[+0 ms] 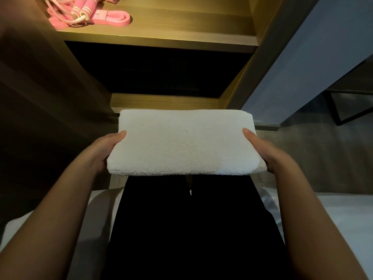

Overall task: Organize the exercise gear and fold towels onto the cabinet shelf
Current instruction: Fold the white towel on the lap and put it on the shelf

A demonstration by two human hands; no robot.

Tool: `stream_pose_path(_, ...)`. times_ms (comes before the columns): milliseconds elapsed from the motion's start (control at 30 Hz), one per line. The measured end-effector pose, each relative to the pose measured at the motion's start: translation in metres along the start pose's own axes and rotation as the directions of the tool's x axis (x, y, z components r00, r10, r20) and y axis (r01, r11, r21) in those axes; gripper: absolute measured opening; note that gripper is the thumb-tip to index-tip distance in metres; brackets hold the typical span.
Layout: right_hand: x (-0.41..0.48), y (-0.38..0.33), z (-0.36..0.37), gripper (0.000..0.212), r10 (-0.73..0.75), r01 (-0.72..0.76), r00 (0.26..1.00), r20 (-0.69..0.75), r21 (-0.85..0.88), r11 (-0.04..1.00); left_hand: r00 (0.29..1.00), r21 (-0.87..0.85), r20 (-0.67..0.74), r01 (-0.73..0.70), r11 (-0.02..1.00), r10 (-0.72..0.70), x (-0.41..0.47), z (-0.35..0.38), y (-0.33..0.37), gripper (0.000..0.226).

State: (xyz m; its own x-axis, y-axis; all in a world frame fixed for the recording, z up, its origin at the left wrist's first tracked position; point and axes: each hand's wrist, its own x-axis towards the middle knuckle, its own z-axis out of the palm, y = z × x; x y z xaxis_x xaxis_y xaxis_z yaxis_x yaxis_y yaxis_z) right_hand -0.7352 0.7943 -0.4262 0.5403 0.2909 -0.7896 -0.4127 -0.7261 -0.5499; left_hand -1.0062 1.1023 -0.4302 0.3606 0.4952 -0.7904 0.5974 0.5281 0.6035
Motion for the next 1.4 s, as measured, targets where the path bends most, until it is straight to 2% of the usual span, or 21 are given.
stream_pose_path(67,0.002,-0.009,-0.003,0.050,-0.005,0.004,1.000,-0.010,-0.037,0.999,0.997,0.035,0.030,0.068,0.997,-0.069,-0.003,0.001,0.014,0.020)
stream_pose_path(133,0.002,-0.018,-0.006,0.049,-0.022,0.019,0.999,-0.035,-0.078,0.997,0.999,0.077,0.022,0.041,0.996,-0.043,-0.004,0.007,0.029,0.017)
stream_pose_path(233,0.001,-0.028,-0.001,0.038,-0.017,0.015,0.999,-0.030,-0.083,0.996,1.000,0.139,0.019,-0.026,0.990,0.024,-0.005,0.025,0.040,0.046)
stream_pose_path(300,0.000,-0.030,0.006,0.044,-0.034,0.033,0.997,-0.071,-0.023,0.999,0.999,0.191,0.008,-0.032,0.981,0.031,-0.005,0.035,0.040,0.064)
stream_pose_path(400,0.002,-0.030,0.011,0.057,-0.187,0.162,0.964,-0.190,-0.140,0.977,0.973,0.360,-0.091,-0.168,0.918,0.214,-0.002,0.032,0.038,0.063)
stream_pose_path(467,0.004,-0.028,0.009,0.053,-0.311,0.275,0.922,-0.231,-0.174,0.946,0.933,0.445,-0.141,-0.238,0.863,0.330,0.001,0.023,0.038,0.061)
stream_pose_path(533,0.006,-0.026,0.011,0.049,-0.375,0.334,0.894,-0.245,-0.194,0.923,0.914,0.462,-0.166,-0.261,0.848,0.371,0.003,0.018,0.033,0.059)
stream_pose_path(600,0.007,-0.024,0.017,0.051,-0.359,0.314,0.903,-0.236,-0.208,0.926,0.927,0.460,-0.172,-0.224,0.859,0.334,0.004,0.020,0.026,0.059)
stream_pose_path(700,0.009,-0.021,0.021,0.061,-0.256,0.203,0.949,-0.186,-0.264,0.943,0.940,0.517,-0.205,-0.132,0.846,0.272,0.003,0.026,0.024,0.066)
stream_pose_path(767,0.006,-0.028,0.017,0.069,-0.298,0.192,0.935,-0.193,-0.431,0.882,0.896,0.655,-0.215,-0.164,0.738,0.390,-0.001,0.028,0.029,0.067)
stream_pose_path(833,-0.003,-0.038,0.020,0.073,-0.466,0.245,0.862,-0.199,-0.640,0.728,0.813,0.801,-0.126,-0.255,0.541,0.569,-0.010,0.038,0.033,0.068)
stream_pose_path(900,-0.013,-0.047,0.039,0.072,-0.631,0.349,0.770,-0.093,-0.767,0.538,0.737,0.878,0.030,-0.343,0.335,0.675,-0.021,0.058,0.033,0.071)
stream_pose_path(933,-0.017,-0.047,0.051,0.069,-0.654,0.382,0.757,-0.002,-0.810,0.445,0.711,0.890,0.107,-0.380,0.251,0.695,-0.025,0.069,0.034,0.071)
stream_pose_path(1000,-0.021,-0.038,0.072,0.062,-0.589,0.395,0.796,0.139,-0.857,0.332,0.675,0.885,0.201,-0.435,0.163,0.710,-0.030,0.090,0.035,0.069)
stream_pose_path(1067,-0.022,-0.029,0.072,0.060,-0.536,0.380,0.829,0.159,-0.864,0.331,0.655,0.878,0.215,-0.455,0.150,0.725,-0.031,0.102,0.037,0.067)
stream_pose_path(1100,-0.022,-0.029,0.069,0.060,-0.522,0.374,0.838,0.155,-0.861,0.344,0.668,0.884,0.223,-0.446,0.142,0.710,-0.029,0.107,0.035,0.067)
stream_pose_path(1200,-0.021,-0.038,0.061,0.063,-0.465,0.361,0.868,0.172,-0.862,0.355,0.763,0.937,0.291,-0.350,-0.010,0.578,-0.023,0.123,0.018,0.066)
stream_pose_path(1267,-0.023,-0.048,0.068,0.063,-0.512,0.378,0.846,0.148,-0.844,0.381,0.772,0.942,0.304,-0.331,-0.055,0.558,-0.019,0.127,0.011,0.065)
stream_pose_path(1300,-0.025,-0.050,0.073,0.063,-0.575,0.398,0.809,0.122,-0.834,0.382,0.764,0.939,0.312,-0.340,-0.059,0.564,-0.017,0.126,0.011,0.064)
stream_pose_path(1367,-0.029,-0.050,0.085,0.061,-0.643,0.420,0.755,0.129,-0.848,0.324,0.752,0.931,0.330,-0.359,-0.065,0.571,-0.017,0.122,0.012,0.064)
stream_pose_path(1400,-0.029,-0.047,0.091,0.061,-0.620,0.405,0.769,0.156,-0.869,0.285,0.746,0.925,0.346,-0.372,-0.075,0.569,-0.018,0.119,0.012,0.064)
